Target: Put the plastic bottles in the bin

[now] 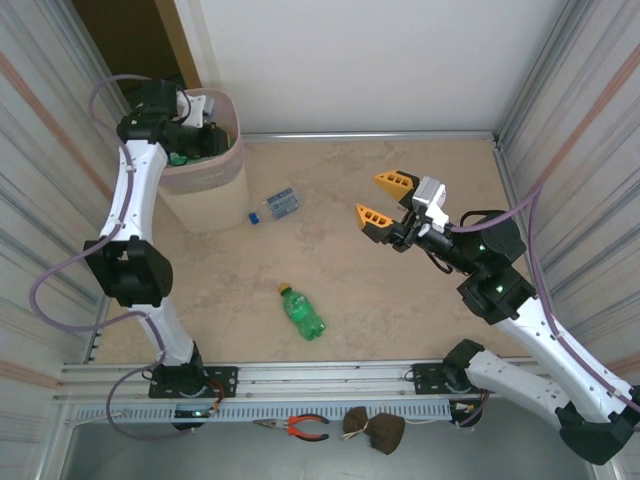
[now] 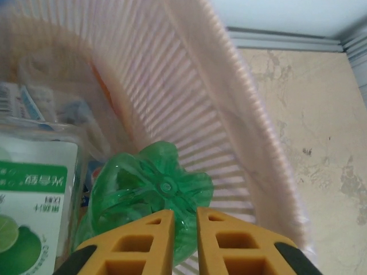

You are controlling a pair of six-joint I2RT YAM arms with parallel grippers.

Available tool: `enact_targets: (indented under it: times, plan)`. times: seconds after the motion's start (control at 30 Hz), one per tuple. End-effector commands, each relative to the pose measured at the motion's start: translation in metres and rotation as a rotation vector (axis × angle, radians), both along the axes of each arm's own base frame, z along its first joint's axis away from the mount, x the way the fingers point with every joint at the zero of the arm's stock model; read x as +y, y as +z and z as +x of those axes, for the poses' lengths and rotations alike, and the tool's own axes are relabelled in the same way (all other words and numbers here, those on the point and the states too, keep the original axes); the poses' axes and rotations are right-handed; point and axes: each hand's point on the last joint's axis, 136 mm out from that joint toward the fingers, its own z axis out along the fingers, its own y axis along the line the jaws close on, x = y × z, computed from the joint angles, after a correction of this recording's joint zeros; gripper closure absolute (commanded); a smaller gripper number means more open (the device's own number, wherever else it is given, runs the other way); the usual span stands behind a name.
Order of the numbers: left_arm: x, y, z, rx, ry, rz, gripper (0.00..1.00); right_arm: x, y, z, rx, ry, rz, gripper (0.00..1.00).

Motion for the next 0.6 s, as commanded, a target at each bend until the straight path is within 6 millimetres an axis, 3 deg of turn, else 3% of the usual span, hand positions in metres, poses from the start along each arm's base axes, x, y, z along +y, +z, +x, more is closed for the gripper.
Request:
enact_targets:
  times: [0.0, 0.07, 0.17, 0.43, 0.57]
  plan:
    - [0.003, -0.049, -0.005, 0.138, -0.016, 0.024, 0.84, -0.006, 0.007, -0.004, -0.031, -0.019, 0.014, 0.44]
    - [0.003, -0.049, -0.004, 0.137, -0.017, 0.024, 0.84, -0.006, 0.006, -0.005, -0.030, -0.019, 0.012, 0.44]
    - [0.005, -0.029, -0.002, 0.086, -0.010, 0.025, 0.83, -0.007, 0.007, -0.005, -0.030, -0.021, 0.013, 0.43]
    - [0.001, 0.069, -0.006, -0.184, -0.029, 0.006, 0.73, -0.006, 0.008, -0.005, -0.030, -0.021, 0.014, 0.43]
    - [-0.007, 0.105, -0.016, -0.295, -0.061, 0.015, 0.71, -0.006, 0.008, -0.004, -0.031, -0.020, 0.014, 0.43]
